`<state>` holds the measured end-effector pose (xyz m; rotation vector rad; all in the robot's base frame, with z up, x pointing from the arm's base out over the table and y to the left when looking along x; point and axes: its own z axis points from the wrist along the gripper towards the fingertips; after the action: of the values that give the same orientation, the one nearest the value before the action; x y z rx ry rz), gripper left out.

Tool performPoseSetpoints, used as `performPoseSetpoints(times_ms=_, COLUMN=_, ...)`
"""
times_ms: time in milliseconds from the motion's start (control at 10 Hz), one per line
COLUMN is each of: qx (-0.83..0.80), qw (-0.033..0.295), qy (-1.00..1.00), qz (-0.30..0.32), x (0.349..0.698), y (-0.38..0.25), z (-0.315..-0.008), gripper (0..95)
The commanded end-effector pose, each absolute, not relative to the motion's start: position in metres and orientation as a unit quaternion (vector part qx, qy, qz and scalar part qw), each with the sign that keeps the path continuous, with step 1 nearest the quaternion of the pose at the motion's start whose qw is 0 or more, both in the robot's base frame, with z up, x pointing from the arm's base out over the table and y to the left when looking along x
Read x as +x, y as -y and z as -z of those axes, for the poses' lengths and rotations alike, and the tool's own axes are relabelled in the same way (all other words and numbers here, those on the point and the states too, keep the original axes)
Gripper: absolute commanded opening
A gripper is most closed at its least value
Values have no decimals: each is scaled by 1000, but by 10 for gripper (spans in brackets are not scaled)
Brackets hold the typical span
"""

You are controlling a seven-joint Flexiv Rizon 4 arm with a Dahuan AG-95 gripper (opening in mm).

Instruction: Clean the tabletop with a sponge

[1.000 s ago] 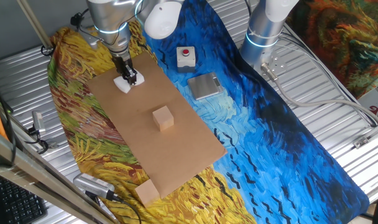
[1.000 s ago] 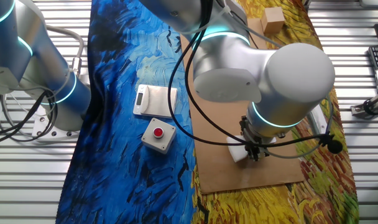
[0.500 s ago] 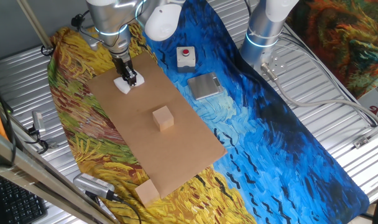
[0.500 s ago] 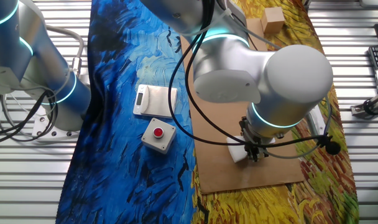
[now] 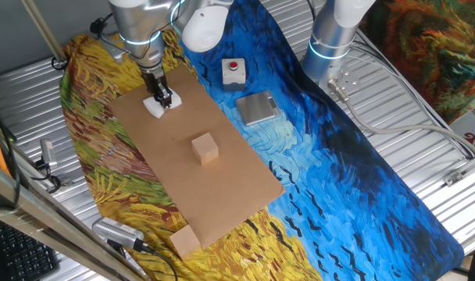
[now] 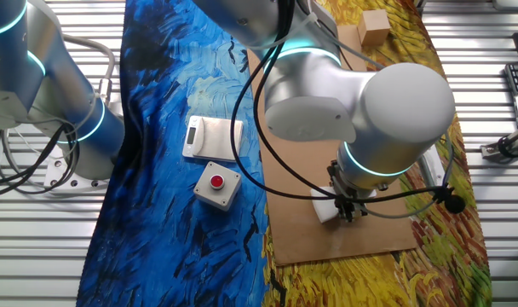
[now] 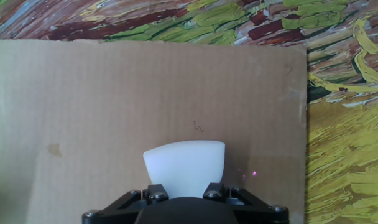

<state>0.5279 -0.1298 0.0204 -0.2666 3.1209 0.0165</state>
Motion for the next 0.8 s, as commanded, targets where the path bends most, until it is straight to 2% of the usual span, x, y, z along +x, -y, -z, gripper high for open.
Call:
performPoseSetpoints(times_ms=100, qx=-83, qw=4, qy=-996, qz=-7, x=528, y=129, z=-20, gripper=380)
performPoseSetpoints(times_ms=800, qx=-81, qw=5, qy=-997, qz=-6, x=530, y=124, z=-18, gripper=380)
